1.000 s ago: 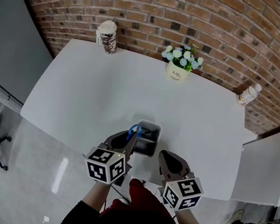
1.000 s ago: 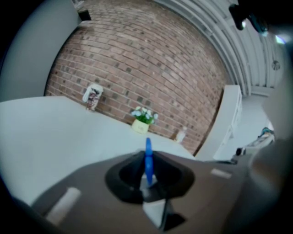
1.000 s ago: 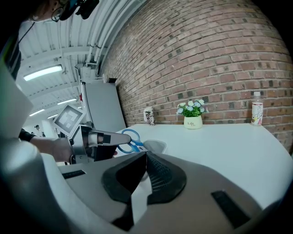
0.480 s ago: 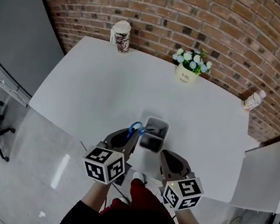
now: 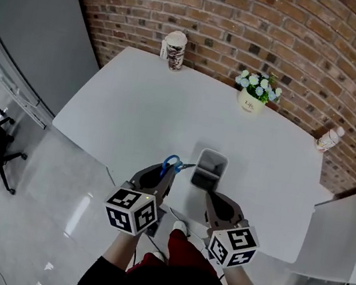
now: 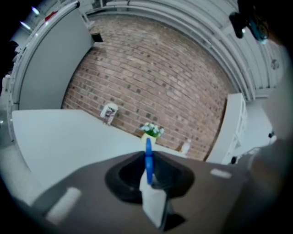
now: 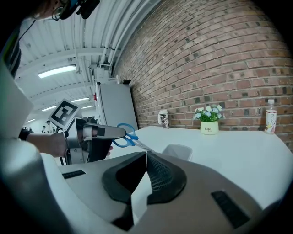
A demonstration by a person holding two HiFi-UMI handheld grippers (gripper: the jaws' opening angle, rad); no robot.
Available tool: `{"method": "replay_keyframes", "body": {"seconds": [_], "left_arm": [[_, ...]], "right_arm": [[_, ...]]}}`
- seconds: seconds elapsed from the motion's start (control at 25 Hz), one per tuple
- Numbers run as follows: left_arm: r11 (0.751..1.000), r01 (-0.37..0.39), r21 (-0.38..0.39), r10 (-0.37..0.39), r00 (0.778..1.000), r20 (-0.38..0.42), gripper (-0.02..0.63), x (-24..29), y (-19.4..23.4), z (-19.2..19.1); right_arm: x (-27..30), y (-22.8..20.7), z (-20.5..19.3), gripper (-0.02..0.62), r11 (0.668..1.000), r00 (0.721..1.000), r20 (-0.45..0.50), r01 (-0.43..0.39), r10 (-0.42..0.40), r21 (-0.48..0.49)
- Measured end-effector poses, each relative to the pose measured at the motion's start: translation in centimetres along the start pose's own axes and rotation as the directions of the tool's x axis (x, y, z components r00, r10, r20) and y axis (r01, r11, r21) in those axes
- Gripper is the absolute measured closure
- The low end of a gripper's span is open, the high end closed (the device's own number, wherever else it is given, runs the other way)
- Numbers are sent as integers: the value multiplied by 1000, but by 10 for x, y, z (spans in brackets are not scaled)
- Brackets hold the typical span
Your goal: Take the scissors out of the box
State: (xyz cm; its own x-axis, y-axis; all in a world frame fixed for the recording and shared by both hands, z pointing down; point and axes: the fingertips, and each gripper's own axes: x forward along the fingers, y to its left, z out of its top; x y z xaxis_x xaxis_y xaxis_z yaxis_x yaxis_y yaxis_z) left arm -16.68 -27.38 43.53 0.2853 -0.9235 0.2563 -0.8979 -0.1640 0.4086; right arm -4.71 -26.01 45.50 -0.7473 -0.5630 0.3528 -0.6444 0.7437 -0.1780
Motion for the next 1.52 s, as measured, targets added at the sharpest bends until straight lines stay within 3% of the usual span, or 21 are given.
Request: {"method": "replay_keyframes", "body": {"seconds": [0.68, 1.52], "left_arm": [[988, -152, -34, 154, 985, 78, 558, -84, 43, 5], [940, -334, -71, 340, 934, 107, 558, -184, 83, -16]], "right_arm": [[17, 67, 3, 588, 990, 991, 2, -132, 132, -60], [24, 141, -3, 588, 956, 962, -11, -273, 274, -109]]}}
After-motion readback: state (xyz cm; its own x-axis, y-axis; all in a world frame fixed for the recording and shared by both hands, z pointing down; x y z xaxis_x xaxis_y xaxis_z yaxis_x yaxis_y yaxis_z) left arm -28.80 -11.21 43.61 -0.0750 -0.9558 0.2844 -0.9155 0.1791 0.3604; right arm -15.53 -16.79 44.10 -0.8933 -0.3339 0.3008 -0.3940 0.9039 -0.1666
